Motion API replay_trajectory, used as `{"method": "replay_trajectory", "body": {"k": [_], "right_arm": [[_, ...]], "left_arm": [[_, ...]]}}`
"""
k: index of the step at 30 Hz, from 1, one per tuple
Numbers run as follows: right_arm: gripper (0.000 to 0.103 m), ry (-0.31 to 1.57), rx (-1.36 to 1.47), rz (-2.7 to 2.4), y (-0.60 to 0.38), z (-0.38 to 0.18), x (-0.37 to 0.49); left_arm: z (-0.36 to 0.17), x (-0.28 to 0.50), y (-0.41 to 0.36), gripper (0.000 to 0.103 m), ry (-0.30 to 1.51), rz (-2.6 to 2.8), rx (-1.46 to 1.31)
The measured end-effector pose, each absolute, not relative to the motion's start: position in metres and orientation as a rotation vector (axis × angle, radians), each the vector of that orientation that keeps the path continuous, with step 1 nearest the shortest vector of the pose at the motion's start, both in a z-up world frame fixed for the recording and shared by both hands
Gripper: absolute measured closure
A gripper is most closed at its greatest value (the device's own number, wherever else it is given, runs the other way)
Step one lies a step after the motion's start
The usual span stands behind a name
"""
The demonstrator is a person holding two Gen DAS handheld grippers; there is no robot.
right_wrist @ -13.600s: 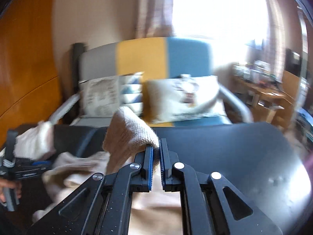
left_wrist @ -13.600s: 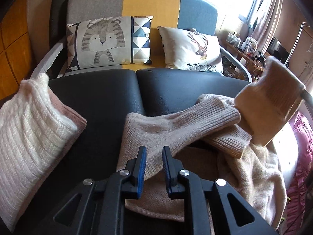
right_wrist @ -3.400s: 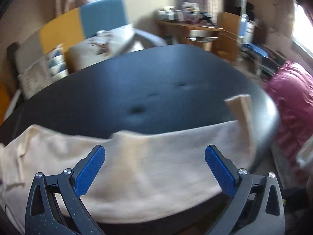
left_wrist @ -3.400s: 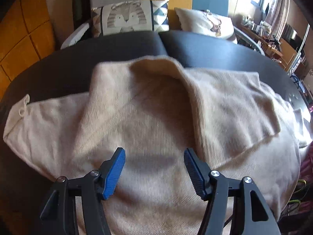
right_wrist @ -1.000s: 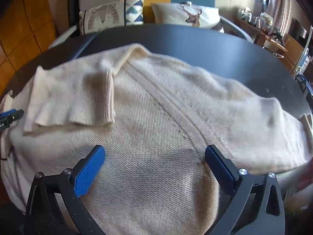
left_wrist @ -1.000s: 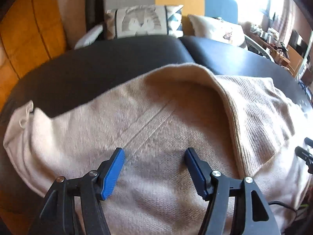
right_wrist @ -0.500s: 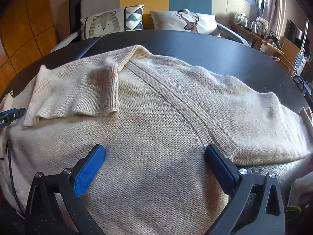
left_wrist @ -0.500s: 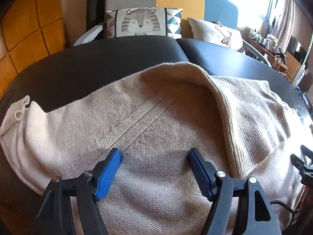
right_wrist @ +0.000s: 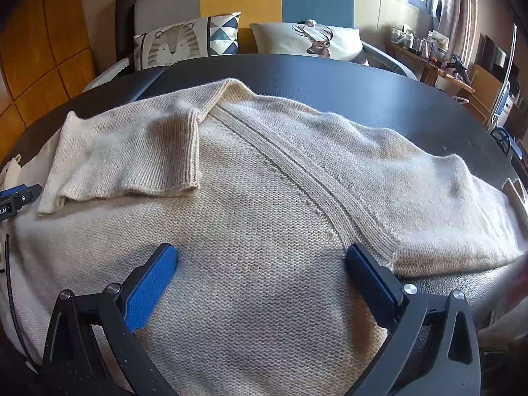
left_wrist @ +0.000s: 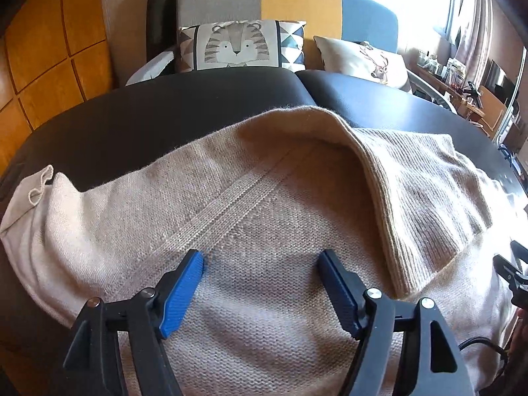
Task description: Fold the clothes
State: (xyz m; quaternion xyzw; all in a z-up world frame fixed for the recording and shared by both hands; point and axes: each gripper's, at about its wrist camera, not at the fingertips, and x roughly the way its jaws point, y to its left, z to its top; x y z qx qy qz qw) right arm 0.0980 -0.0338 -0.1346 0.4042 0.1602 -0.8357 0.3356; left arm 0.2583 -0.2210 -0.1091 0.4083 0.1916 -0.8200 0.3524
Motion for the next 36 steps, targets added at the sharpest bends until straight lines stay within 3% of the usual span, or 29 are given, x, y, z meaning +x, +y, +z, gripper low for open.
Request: {"method": "replay_trajectory", "body": {"k": [36], "right_arm": [[0.000,0.380,0.998,-2.220,-0.0268,-0.1364,0.1075]], "left_arm": [[-0.1081,0.2550,-0.2273,0.021,0.489,-2.117,1.092]]}}
